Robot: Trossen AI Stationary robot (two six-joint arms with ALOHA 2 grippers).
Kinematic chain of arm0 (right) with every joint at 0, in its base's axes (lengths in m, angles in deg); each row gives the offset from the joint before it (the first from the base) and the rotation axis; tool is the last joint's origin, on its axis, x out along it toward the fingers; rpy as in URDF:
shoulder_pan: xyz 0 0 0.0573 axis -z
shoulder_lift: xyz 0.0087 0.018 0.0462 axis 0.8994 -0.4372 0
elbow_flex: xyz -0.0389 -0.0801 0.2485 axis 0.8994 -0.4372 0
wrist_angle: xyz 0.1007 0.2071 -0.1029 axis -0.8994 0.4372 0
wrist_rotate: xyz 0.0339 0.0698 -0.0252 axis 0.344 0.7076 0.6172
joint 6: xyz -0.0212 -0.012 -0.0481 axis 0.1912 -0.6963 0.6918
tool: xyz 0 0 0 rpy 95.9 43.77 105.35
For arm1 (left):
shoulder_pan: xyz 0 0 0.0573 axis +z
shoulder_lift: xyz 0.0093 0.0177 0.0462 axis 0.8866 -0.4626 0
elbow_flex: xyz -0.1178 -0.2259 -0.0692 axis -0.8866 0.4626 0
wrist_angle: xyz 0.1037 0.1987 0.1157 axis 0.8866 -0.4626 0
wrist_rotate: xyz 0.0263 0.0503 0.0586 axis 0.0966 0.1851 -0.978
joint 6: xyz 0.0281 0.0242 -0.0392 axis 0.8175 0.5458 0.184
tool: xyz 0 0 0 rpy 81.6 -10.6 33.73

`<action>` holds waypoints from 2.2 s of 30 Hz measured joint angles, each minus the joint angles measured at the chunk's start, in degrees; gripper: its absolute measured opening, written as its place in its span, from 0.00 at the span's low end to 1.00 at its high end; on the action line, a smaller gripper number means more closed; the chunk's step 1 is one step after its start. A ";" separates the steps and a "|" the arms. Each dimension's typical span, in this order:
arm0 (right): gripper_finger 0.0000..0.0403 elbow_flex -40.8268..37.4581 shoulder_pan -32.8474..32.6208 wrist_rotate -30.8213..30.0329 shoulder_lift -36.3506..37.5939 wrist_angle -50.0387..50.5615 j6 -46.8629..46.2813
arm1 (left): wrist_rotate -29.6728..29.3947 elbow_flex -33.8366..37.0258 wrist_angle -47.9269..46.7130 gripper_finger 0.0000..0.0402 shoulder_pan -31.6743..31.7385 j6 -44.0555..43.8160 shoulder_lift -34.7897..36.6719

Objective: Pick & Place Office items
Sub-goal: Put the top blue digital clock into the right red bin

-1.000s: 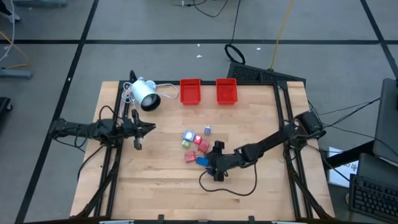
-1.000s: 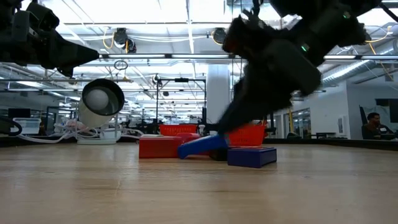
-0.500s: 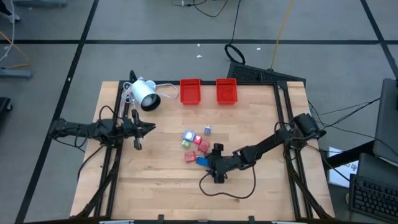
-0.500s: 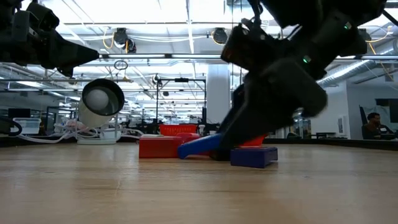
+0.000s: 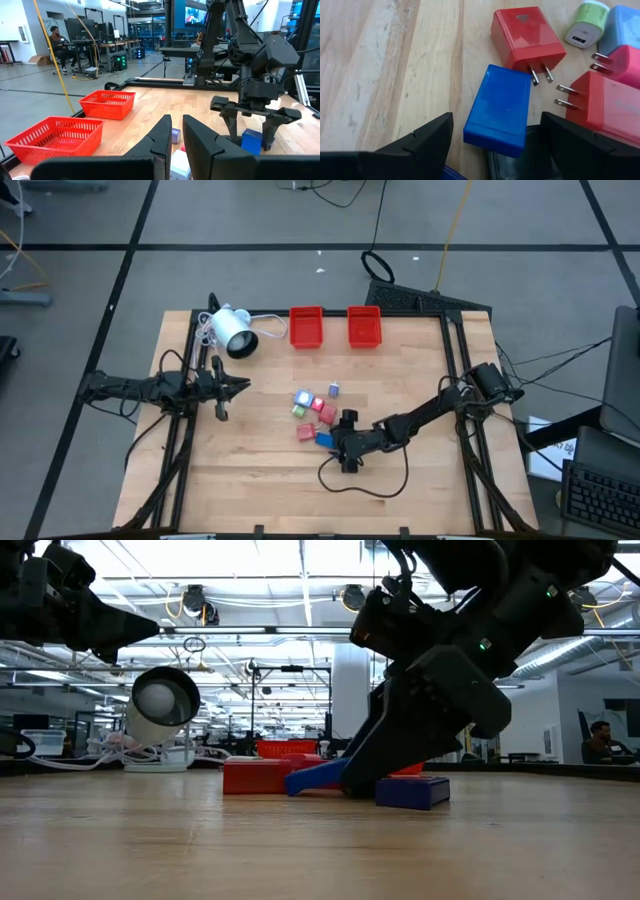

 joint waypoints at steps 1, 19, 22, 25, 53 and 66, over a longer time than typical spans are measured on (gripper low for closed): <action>0.71 0.00 0.05 0.09 0.00 0.02 -0.01 | 0.00 0.00 -0.02 0.12 0.02 -0.01 0.00; 0.60 0.00 0.09 0.20 0.00 0.02 -0.01 | 0.00 0.00 0.00 0.12 0.01 0.01 0.00; 0.58 0.00 0.09 0.21 0.00 0.04 -0.01 | 0.00 0.00 -0.01 0.12 0.01 0.01 0.00; 0.57 0.00 0.09 0.21 0.00 0.03 -0.01 | 0.00 0.00 -0.01 0.12 0.02 0.01 0.00; 0.45 0.00 0.09 0.52 0.02 0.04 -0.01 | 0.00 0.00 0.00 0.12 0.01 0.00 0.00; 0.43 0.00 0.44 2.00 0.04 0.01 -0.02 | 0.00 0.00 0.00 0.12 0.01 0.01 0.00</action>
